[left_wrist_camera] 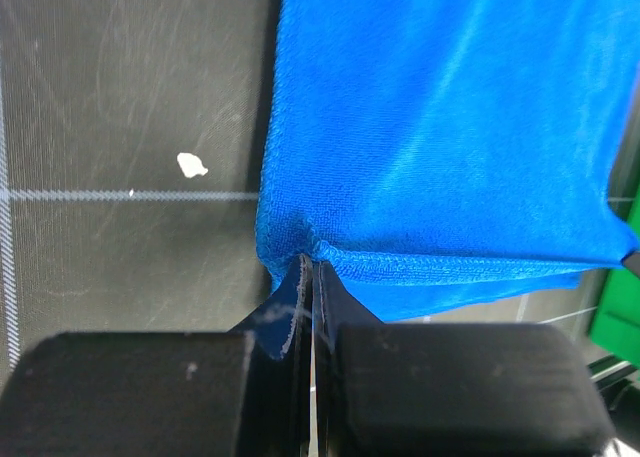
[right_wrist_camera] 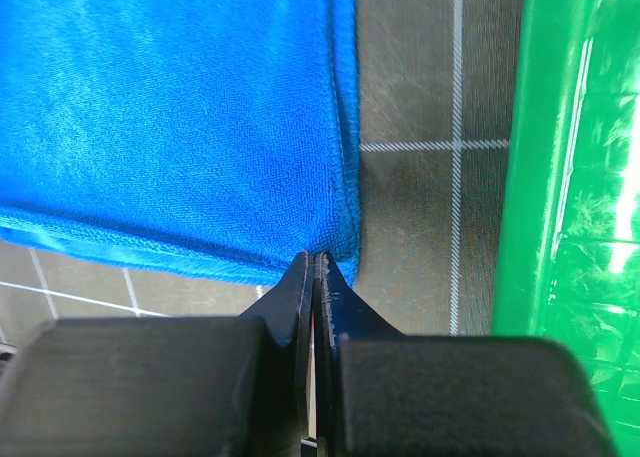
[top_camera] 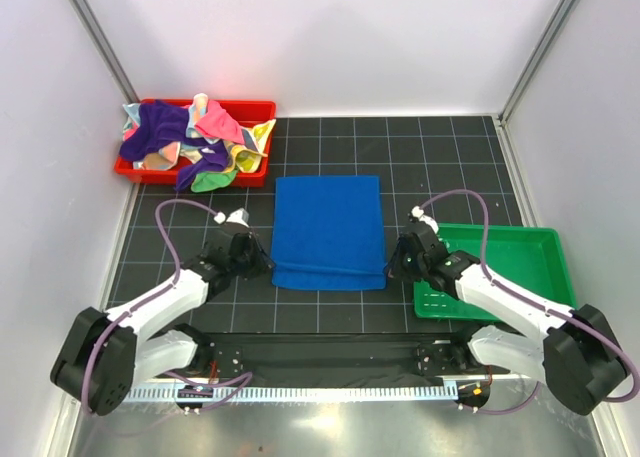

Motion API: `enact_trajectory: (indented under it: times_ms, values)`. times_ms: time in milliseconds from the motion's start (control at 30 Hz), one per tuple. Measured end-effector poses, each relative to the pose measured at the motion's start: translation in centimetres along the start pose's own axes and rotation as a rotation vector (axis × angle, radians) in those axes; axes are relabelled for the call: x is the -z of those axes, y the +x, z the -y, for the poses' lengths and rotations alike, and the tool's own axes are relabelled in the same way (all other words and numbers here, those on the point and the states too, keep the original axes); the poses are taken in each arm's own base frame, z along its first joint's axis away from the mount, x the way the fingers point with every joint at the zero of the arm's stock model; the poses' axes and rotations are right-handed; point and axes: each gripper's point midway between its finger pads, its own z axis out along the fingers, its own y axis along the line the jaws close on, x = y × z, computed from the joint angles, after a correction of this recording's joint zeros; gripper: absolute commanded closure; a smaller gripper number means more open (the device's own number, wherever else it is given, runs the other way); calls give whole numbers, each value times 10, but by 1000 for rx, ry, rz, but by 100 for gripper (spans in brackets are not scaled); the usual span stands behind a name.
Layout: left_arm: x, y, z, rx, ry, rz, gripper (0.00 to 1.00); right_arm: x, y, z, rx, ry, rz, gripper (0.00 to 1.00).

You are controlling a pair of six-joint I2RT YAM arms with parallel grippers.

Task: Fold and stack the towels
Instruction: Fold the towel

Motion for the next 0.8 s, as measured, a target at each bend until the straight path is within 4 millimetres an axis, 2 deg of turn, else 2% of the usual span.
enact_trajectory:
  times_ms: [67,200,233,333,400,567,667,800]
  values:
    - [-4,8,-6,1,-13,-26,99,-5,6,3,-2,7,-18,94]
    - [-8,19,-12,2,-27,-64,90,-11,17,9,-6,15,-48,85]
    - [-9,20,-13,1,-28,-67,79,-12,19,10,-7,18,-53,83]
    - [-8,19,-15,-4,-36,-65,61,-12,22,17,-2,42,-57,71]
    - [-7,19,-17,-6,-40,-65,56,-10,22,20,1,52,-57,68]
    - [9,15,-13,-21,-23,-47,55,2,17,21,6,48,-25,64]
    - [20,7,-5,-23,0,-23,58,10,12,19,7,34,1,64]
    - [29,-7,9,-25,25,6,60,10,11,17,12,41,-8,64]
